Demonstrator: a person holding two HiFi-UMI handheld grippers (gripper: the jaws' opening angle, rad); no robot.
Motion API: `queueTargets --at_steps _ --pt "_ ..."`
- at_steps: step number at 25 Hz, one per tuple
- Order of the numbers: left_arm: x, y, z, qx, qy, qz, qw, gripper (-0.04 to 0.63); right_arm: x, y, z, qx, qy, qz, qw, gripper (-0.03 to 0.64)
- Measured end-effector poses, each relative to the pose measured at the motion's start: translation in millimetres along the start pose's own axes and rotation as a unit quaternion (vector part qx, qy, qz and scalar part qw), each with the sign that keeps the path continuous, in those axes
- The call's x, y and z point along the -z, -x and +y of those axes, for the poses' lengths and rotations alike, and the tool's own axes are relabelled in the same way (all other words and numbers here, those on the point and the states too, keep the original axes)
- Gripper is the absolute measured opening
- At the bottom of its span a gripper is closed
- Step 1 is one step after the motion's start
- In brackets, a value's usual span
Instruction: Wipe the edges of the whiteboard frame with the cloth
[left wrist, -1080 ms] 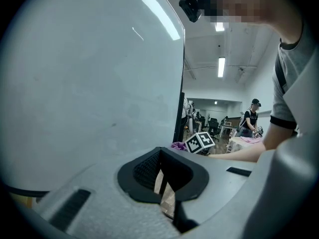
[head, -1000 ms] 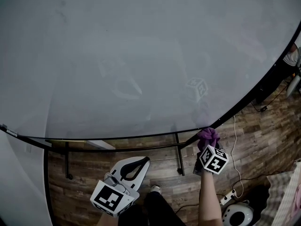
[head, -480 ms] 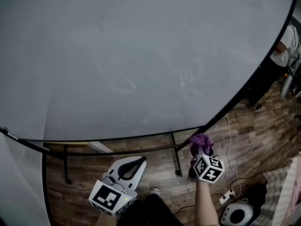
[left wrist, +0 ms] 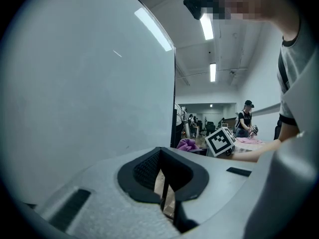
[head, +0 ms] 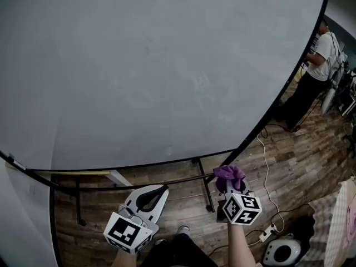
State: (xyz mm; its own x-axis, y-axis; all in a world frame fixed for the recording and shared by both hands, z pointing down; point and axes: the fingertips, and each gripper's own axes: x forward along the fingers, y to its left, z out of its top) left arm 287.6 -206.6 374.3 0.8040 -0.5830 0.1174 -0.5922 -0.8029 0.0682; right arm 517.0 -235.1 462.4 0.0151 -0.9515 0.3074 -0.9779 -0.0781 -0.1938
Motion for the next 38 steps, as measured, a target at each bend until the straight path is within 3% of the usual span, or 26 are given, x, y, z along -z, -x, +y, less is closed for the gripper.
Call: queueTargets --at_steps 9,23,31,38 --pt "-22 23 9 -0.012 -0.011 -0.026 0.9995 0.017 -40 35 60 -0.058 0.031 -0.042 0.997 0.061" --pt "-36 55 22 -0.025 -0.024 -0.044 0.9985 0.017 -67 71 132 -0.126 0.077 -0.082 0.986 0.061" --pt "-37 72 20 -0.024 -0.028 -0.045 0.9983 0.017 -69 90 152 -0.139 0.086 -0.1 0.981 0.061" --pt "-41 80 11 -0.061 -0.042 -0.049 0.9961 0.017 -73 97 157 -0.172 0.104 -0.113 0.973 0.061"
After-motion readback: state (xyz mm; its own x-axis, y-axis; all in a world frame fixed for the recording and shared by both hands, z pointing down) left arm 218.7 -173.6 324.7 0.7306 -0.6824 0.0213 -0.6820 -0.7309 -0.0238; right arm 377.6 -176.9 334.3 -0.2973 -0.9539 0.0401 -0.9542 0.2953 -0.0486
